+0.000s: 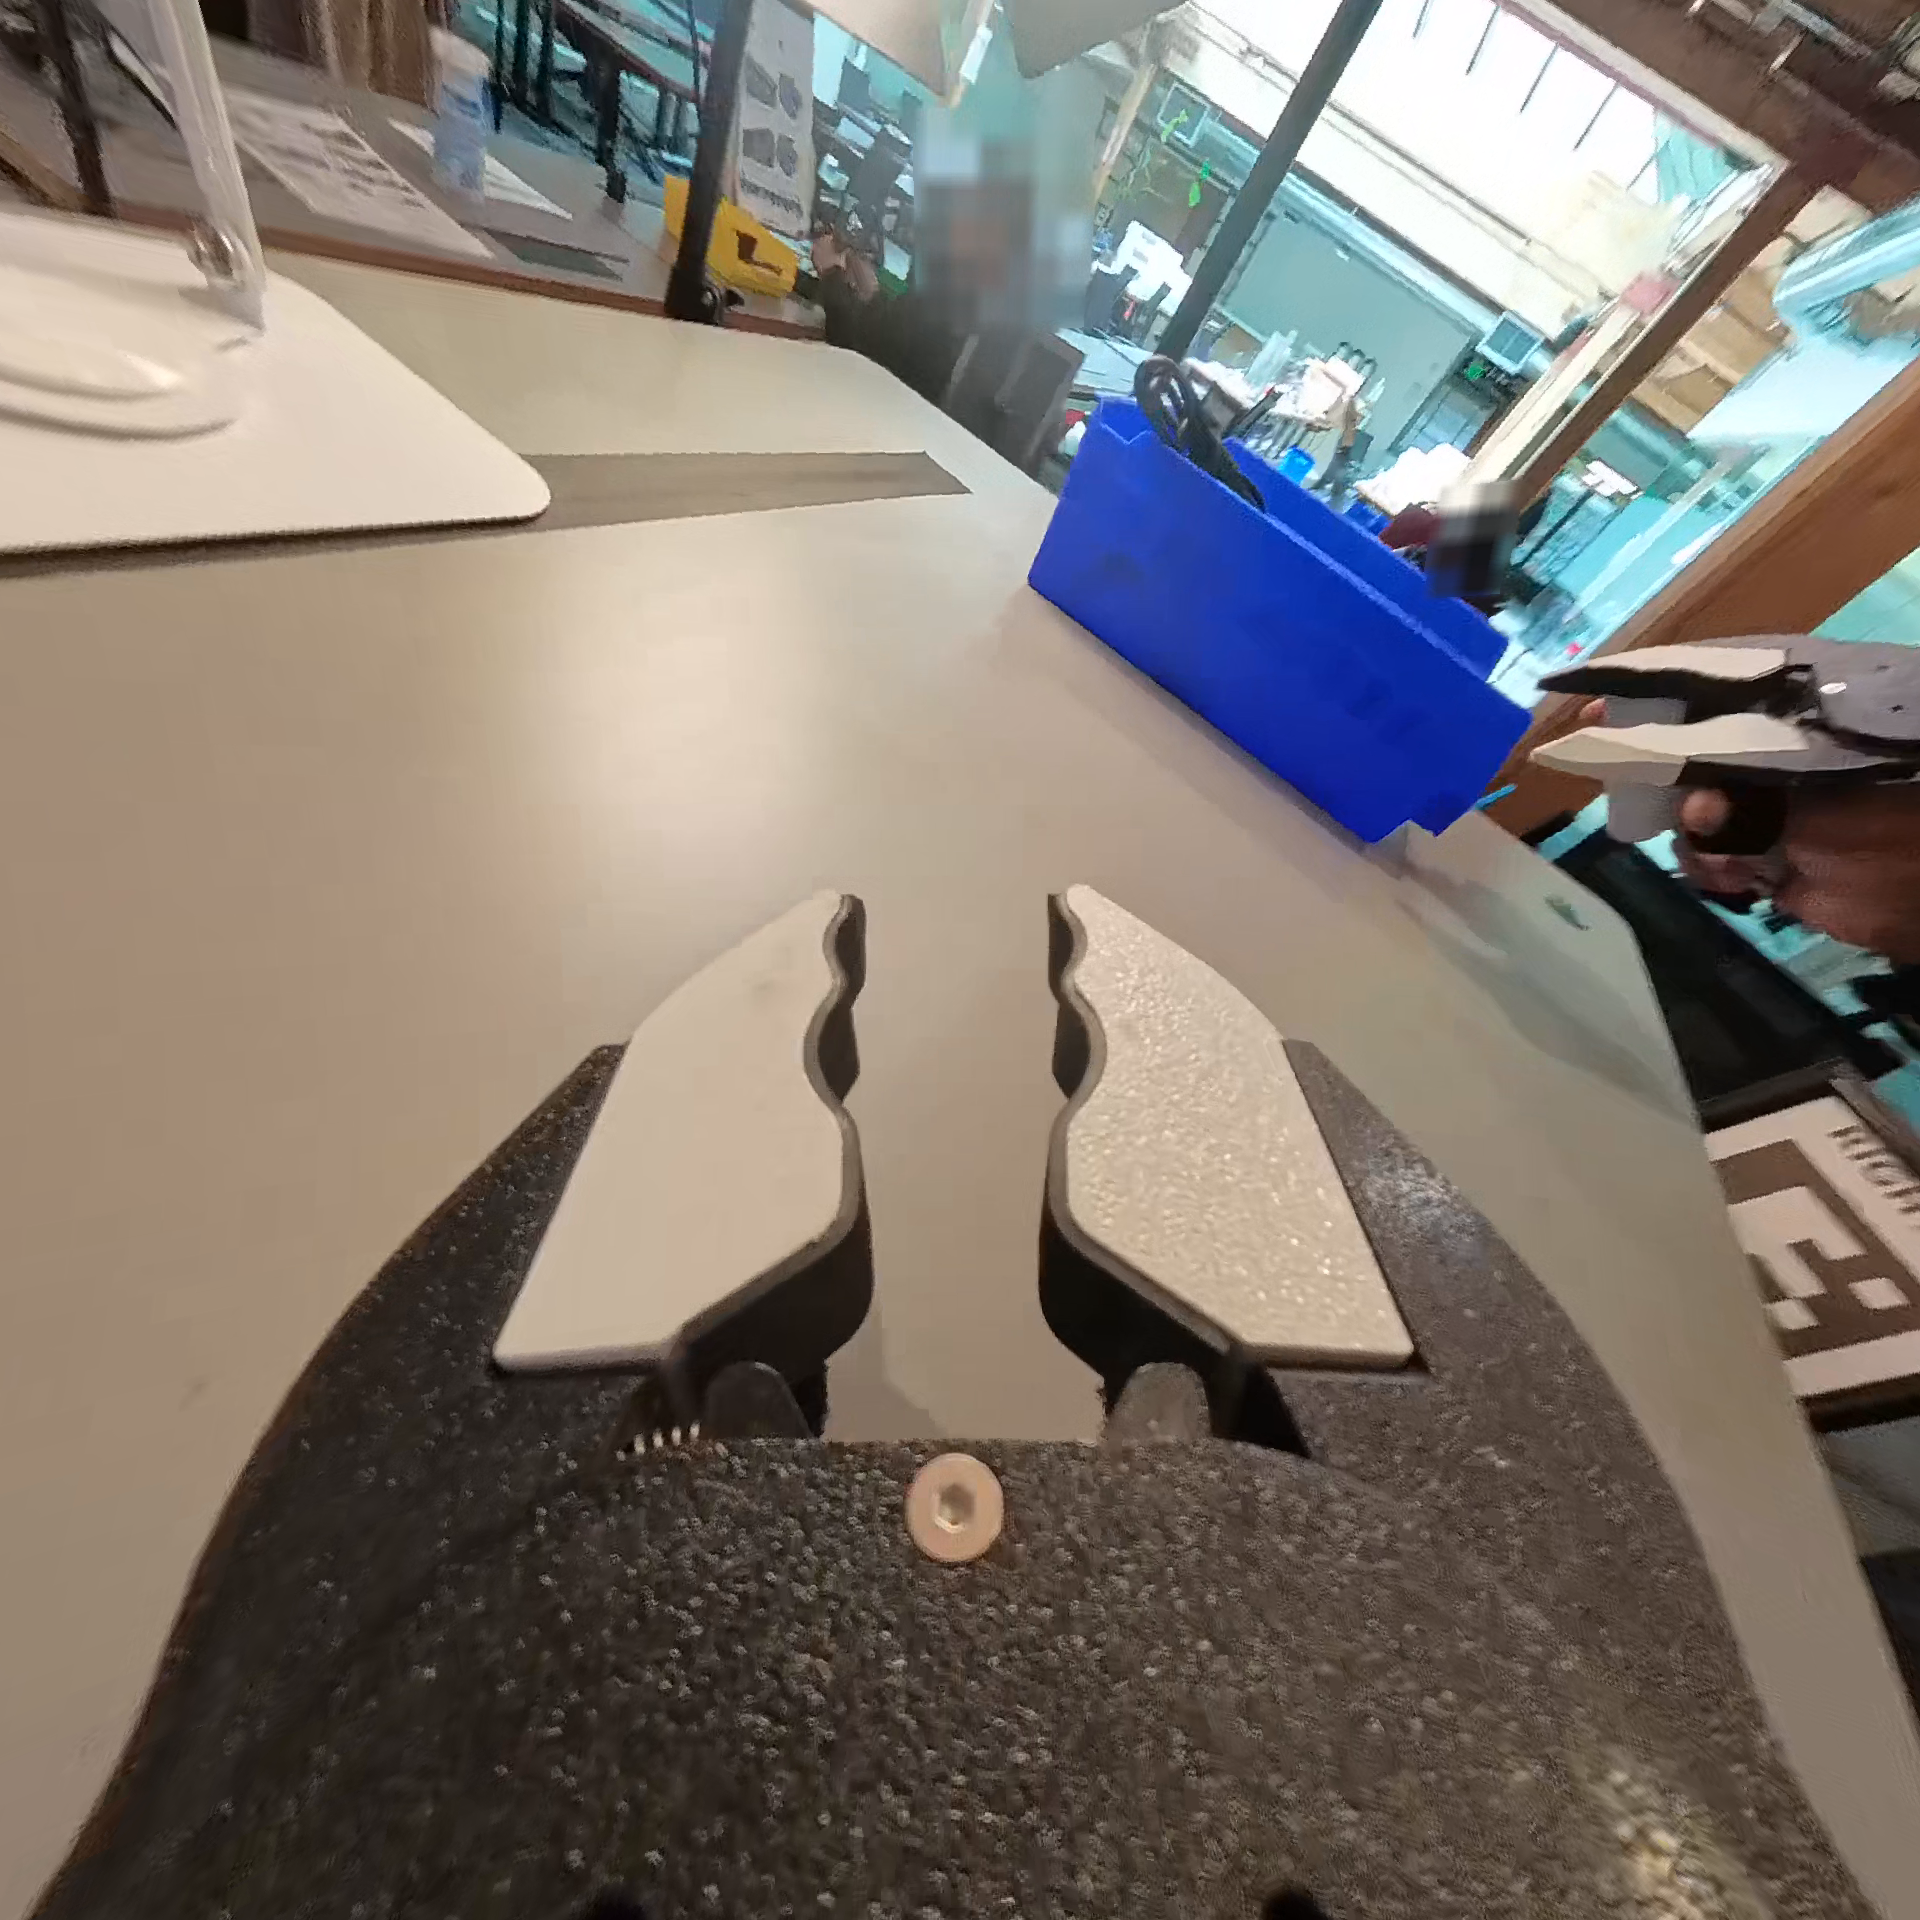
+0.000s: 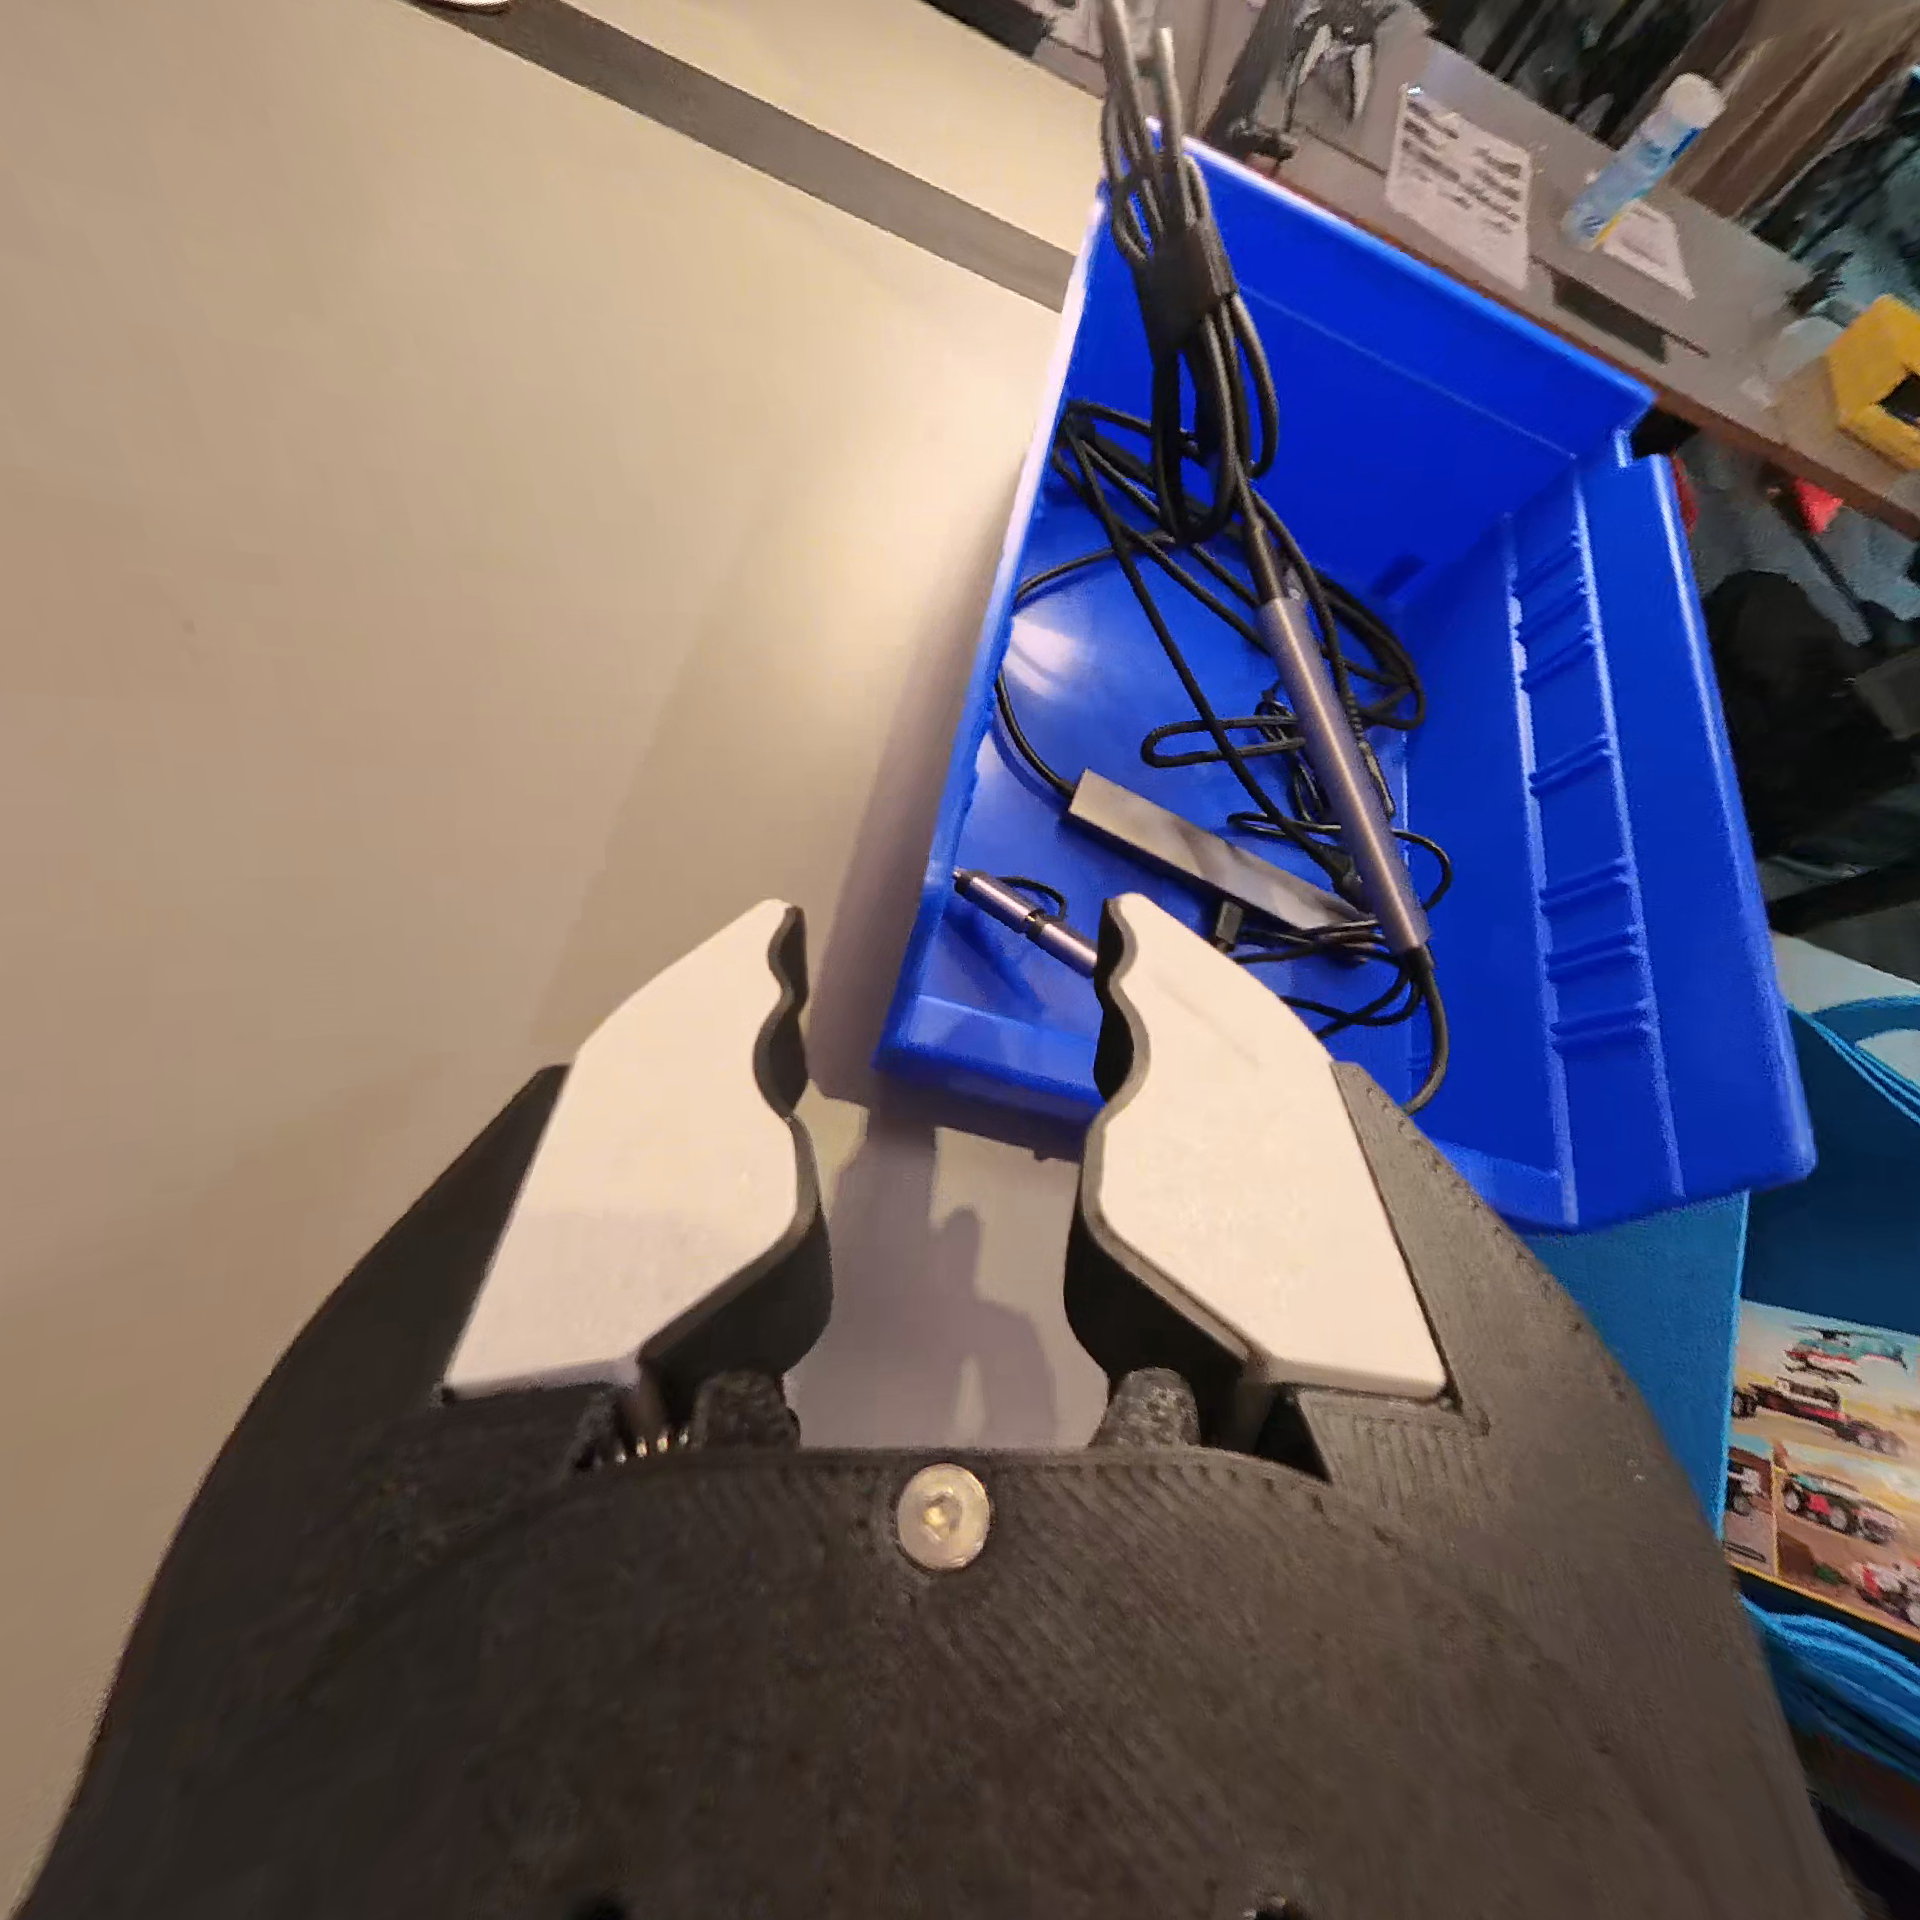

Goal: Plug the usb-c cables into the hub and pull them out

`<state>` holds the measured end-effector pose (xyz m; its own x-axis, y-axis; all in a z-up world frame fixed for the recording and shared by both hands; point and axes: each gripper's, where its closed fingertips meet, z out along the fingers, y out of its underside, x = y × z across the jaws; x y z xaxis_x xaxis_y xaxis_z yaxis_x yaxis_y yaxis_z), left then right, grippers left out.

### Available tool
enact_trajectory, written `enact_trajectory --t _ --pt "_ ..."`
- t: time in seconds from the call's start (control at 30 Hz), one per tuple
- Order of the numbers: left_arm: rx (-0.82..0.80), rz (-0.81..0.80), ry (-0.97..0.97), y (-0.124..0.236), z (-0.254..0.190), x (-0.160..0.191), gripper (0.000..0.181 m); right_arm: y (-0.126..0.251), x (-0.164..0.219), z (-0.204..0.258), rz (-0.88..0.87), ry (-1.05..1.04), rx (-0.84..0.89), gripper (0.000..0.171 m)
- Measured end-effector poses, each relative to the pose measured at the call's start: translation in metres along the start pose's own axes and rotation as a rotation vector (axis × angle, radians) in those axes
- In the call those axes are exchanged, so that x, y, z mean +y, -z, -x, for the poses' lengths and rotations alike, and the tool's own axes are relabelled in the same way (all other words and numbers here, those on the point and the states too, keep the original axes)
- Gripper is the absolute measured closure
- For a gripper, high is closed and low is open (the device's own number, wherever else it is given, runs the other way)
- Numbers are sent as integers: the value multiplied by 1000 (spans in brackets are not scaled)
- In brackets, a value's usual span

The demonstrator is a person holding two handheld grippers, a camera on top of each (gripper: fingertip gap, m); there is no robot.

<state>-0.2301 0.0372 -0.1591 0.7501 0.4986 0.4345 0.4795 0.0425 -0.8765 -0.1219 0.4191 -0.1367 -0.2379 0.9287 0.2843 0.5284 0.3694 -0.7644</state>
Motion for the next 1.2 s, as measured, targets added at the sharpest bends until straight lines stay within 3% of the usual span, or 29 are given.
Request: enact_trajectory --t 0.03,0.2,0.43,0.5,0.63,0.77,0.93,1.1,1.2 --pt "-30 -12 -50 1 -2 -1 147 0 3 -1 -8 -18 18 118" --pt "-102 -130 -251 23 -28 -3 160 -8 10 1 -52 -156 -1 117" --pt "-116 -330 -79 98 -53 9 181 -29 13 -3 -76 -151 -5 121" --pt "-185 -369 -67 125 -57 17 181 -34 11 -3 -96 -177 -30 124" --pt "-415 -294 -137 168 -55 39 181 -42 11 -5 -134 -188 -56 134" --pt "-690 -218 -193 220 -36 56 164 -43 8 -1 -203 -198 -102 139" --pt "-973 -112 -158 285 -15 74 131 -42 4 2 -261 -204 -120 147" --pt "-1212 -26 -190 348 1 66 123 -41 3 5 -291 -195 -112 160" --pt "-1263 -21 -165 372 19 61 119 -41 3 4 -284 -175 -70 162"
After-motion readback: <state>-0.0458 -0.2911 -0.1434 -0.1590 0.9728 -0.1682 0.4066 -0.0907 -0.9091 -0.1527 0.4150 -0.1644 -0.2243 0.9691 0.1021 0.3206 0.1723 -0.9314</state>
